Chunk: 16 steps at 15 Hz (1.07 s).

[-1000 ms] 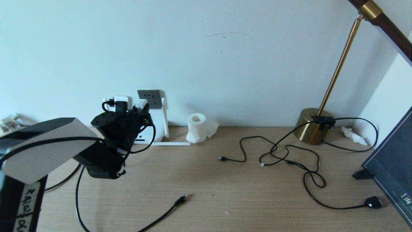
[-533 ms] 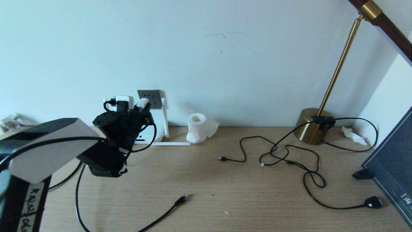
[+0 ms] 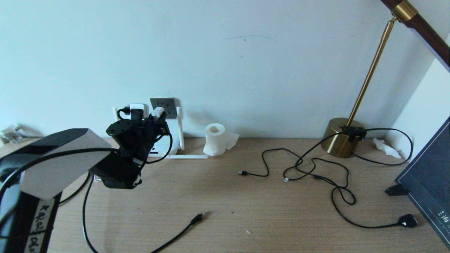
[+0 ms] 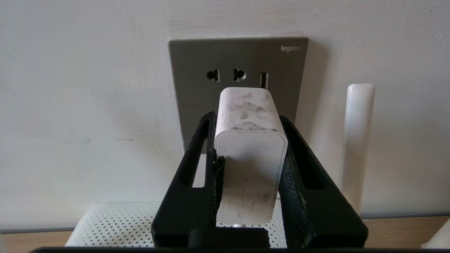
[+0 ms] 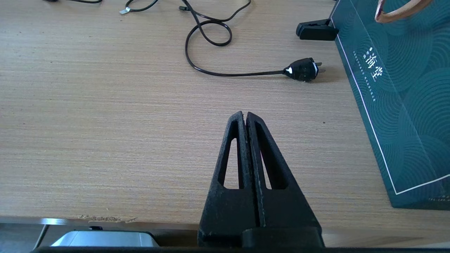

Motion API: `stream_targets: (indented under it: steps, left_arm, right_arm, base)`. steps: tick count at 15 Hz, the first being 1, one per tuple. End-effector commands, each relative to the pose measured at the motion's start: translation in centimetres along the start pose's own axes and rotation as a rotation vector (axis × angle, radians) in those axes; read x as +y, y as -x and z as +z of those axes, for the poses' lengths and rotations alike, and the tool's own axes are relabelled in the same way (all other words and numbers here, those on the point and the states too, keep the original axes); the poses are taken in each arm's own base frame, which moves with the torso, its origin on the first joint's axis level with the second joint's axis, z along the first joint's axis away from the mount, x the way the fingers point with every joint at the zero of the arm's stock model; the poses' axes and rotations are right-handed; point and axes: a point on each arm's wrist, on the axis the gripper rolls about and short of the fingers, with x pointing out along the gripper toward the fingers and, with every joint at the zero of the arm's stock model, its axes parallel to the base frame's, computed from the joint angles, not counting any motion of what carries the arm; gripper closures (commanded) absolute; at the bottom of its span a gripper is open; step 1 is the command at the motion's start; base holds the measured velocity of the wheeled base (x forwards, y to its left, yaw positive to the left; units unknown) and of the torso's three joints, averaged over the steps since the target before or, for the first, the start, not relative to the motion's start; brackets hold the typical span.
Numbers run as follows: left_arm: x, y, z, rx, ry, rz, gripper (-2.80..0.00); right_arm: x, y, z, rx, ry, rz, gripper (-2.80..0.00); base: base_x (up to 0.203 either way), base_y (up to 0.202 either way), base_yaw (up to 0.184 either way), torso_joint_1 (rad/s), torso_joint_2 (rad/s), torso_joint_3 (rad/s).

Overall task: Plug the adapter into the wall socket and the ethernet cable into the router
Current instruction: Align plug and socket

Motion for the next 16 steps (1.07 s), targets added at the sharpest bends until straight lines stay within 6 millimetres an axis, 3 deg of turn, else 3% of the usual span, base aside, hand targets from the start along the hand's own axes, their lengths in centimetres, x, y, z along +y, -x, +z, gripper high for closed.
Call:
stream_targets:
  steps: [1,16]
  left_arm:
    - [-0.03,-0.08,0.07,-0.009,0.0,0.001,0.0]
    - [0.65,-0.75,-0.23,-0.014,-0.004,0.019,0.0]
  right_arm:
    - [0.0,0.0,-0.02,0.002,0.0,0.0,0.0]
    - [0.0,0.0,-0.02,0.002,0.0,0.0,0.0]
  base:
    - [0.0,0.0,0.0,0.0,0.0,0.0]
    - [0.0,0.0,0.0,0.0,0.0,0.0]
